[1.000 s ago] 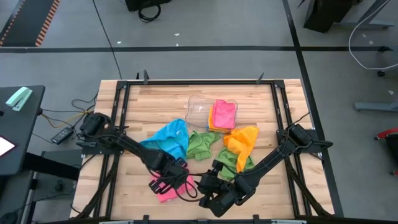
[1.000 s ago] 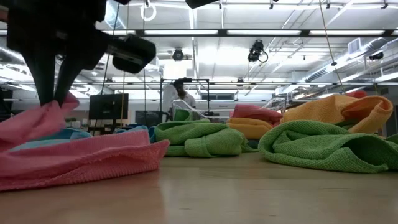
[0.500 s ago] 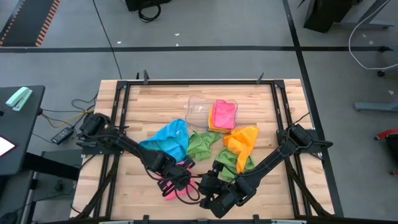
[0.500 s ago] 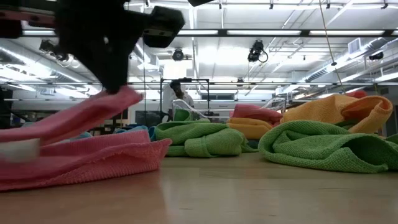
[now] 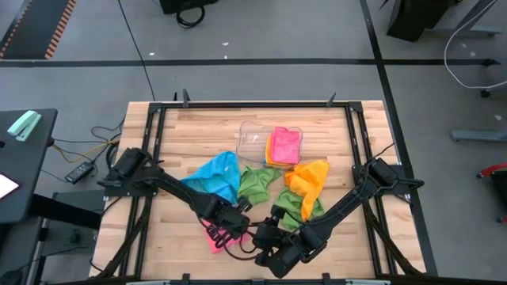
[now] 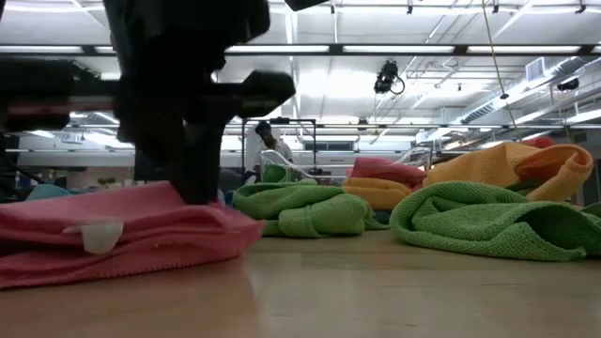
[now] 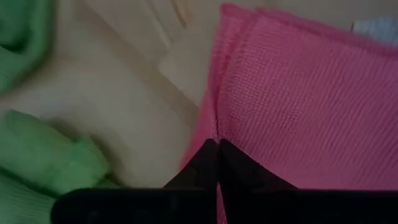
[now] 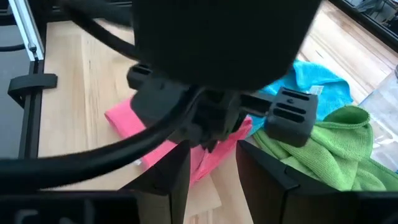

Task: Fold microfiber towels
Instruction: Fold the pink microfiber cloth

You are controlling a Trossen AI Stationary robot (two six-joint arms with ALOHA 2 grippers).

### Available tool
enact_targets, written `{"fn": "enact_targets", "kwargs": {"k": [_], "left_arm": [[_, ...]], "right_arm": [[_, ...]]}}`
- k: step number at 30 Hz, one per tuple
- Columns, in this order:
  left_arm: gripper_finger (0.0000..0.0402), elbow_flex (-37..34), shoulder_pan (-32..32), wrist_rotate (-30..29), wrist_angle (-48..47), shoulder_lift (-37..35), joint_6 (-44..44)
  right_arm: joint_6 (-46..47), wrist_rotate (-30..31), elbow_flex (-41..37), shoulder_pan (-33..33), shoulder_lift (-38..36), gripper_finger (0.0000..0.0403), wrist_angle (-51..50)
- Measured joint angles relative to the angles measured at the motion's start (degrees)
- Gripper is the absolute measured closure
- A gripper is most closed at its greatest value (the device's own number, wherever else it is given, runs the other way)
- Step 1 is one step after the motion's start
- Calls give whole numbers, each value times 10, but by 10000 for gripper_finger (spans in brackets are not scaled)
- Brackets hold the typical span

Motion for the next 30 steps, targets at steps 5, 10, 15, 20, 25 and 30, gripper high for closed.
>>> {"fn": "enact_targets", "kwargs": {"k": [5, 10, 15, 20, 25, 30], "left_arm": [[325, 0, -2, -35, -1, 5, -5], [250, 0, -15, -79, -18, -9, -4], [211, 1, -49, -68, -72, -55, -22], [206, 2, -87, 6, -124, -71, -94], [209, 0, -117, 19, -185, -62, -229], [203, 1, -156, 7, -181, -63, -264]], "right_arm": [[1, 2, 0, 0, 0, 265, 1], [3, 3, 0, 3, 0, 265, -2], [4, 5, 0, 7, 0, 265, -9], [6, 6, 0, 3, 0, 265, -8], [-15, 6, -6, -7, 0, 265, 36], [-50, 4, -37, -28, 0, 265, 118]]}}
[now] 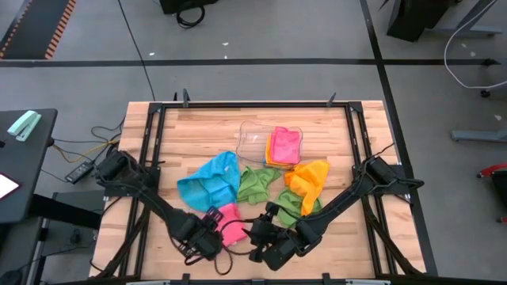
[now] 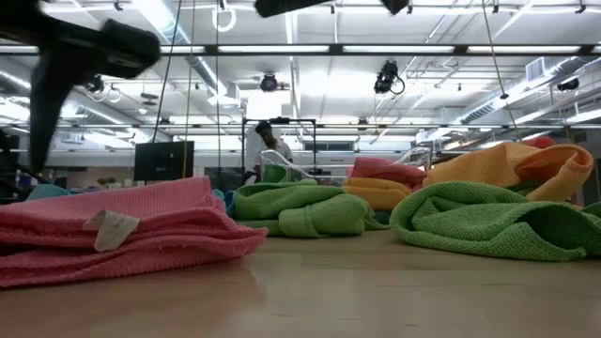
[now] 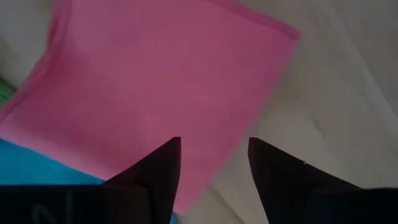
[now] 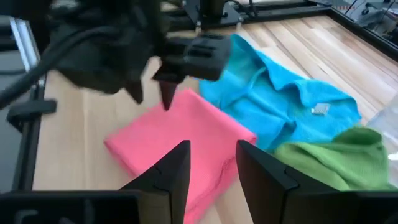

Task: Fold microfiber towels
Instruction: Fold the pink microfiber cloth

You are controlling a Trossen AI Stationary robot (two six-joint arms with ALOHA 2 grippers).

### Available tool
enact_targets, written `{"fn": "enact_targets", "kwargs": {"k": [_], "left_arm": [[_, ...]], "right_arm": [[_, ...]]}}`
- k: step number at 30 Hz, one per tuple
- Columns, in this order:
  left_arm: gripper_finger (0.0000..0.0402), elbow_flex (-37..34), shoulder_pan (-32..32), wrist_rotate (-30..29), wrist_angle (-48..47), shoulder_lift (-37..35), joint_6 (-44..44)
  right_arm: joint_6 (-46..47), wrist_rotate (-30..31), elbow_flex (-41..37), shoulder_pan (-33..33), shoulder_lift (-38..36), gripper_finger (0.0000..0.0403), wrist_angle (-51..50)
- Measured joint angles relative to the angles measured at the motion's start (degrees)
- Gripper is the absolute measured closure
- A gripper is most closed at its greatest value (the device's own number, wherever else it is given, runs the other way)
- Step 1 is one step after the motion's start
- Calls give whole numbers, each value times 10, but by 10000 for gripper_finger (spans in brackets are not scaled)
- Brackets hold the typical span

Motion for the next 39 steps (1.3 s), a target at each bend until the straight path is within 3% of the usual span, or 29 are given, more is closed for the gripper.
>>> {"fn": "enact_targets", "kwargs": {"k": [7, 16, 23, 29, 39], "left_arm": [[203, -1, -77, -127, 2, 30, 51], [163, -1, -101, -241, 2, 79, 54], [182, -1, -101, -237, -36, 105, 79], [195, 0, -104, -223, -70, 87, 79], [196, 0, -100, -211, -34, 98, 99]], "right_arm": [[-8, -31, -52, -32, 0, 265, 92], [-32, -52, -64, -49, 0, 265, 126], [-33, -56, -64, -47, 0, 265, 129], [-28, -58, -64, -43, 0, 265, 129], [-21, -58, -64, -37, 0, 265, 137]]}}
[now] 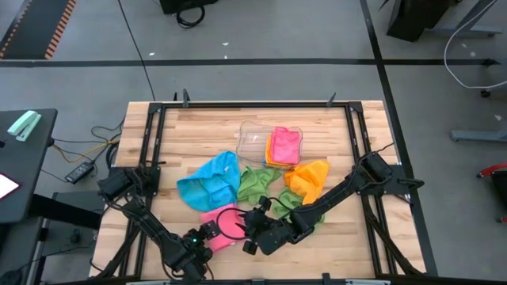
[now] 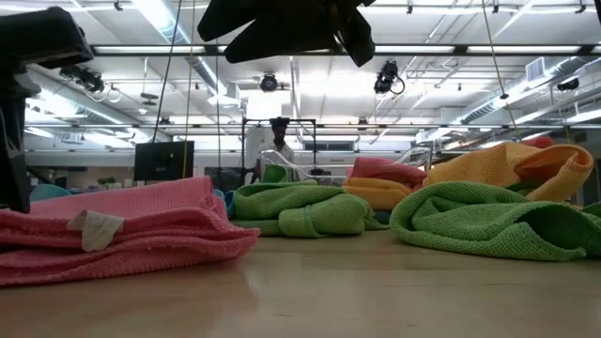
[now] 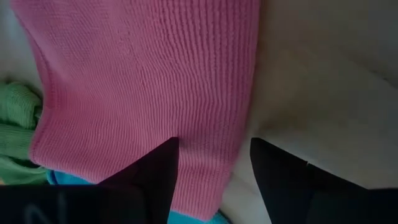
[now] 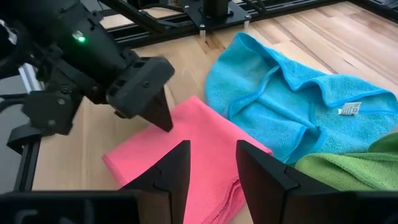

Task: Fold microfiber towels
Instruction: Fold the pink microfiber cloth

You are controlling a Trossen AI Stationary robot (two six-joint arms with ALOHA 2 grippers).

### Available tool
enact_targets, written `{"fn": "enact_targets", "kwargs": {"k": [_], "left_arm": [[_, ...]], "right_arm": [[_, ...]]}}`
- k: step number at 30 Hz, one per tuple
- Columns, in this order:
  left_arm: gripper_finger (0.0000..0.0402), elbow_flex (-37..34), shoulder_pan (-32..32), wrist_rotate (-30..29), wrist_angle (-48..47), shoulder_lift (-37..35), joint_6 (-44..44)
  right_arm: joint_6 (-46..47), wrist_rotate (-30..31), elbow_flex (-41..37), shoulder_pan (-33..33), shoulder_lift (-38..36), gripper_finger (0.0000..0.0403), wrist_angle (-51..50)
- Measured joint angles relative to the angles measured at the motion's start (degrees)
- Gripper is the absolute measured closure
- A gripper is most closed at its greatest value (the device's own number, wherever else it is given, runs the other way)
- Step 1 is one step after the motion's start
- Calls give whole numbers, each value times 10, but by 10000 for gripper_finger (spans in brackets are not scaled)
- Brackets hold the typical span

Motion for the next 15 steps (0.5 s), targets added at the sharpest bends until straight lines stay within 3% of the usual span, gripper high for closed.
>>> {"fn": "enact_targets", "kwargs": {"k": [8, 15], "left_arm": [[215, 2, 3, -3, 4, 16, 8], [274, 0, 4, -3, 28, 17, -1]], "right_arm": [[0, 0, 0, 1, 0, 265, 8], [0, -4, 0, 10, 0, 265, 8]]}}
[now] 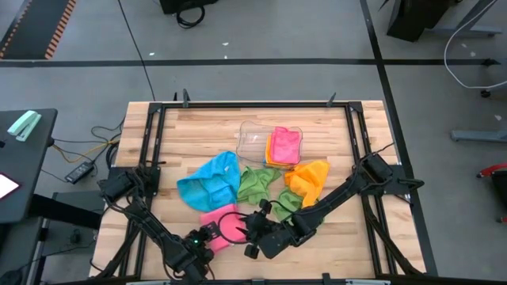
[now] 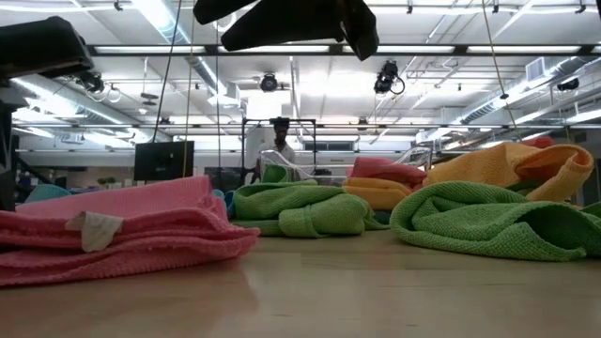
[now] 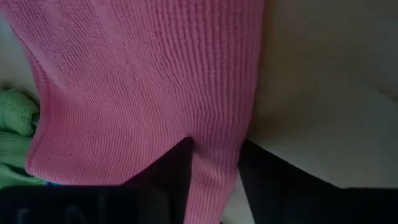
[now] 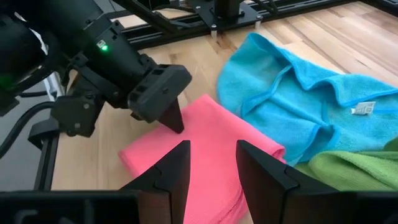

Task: Fold microfiber towels
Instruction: Fold the pink microfiber cloth

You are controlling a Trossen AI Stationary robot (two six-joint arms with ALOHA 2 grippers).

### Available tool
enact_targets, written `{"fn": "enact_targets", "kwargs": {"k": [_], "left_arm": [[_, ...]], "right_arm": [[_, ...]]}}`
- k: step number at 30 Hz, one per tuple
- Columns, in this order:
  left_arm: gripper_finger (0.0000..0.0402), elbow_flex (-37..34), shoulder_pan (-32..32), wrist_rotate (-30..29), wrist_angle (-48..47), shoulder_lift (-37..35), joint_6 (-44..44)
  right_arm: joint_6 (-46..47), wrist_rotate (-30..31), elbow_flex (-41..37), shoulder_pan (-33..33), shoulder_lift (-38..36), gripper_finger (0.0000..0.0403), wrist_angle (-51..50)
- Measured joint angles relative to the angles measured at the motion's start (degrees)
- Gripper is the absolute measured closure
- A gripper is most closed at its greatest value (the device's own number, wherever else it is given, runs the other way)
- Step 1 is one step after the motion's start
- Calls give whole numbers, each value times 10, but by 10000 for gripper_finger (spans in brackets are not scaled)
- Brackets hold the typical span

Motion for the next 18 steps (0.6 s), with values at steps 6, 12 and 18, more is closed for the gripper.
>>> {"fn": "enact_targets", "kwargs": {"k": [6, 12, 18], "left_arm": [[347, 0, -5, 14, 8, 1, -4], [391, 0, -5, 40, 6, -2, -5], [371, -1, -5, 69, 15, -15, -4]], "right_arm": [[2, 0, -31, -11, 15, 265, 42], [-21, -31, -42, -31, 72, 265, 138], [-54, -49, -42, -50, 93, 265, 168]]}}
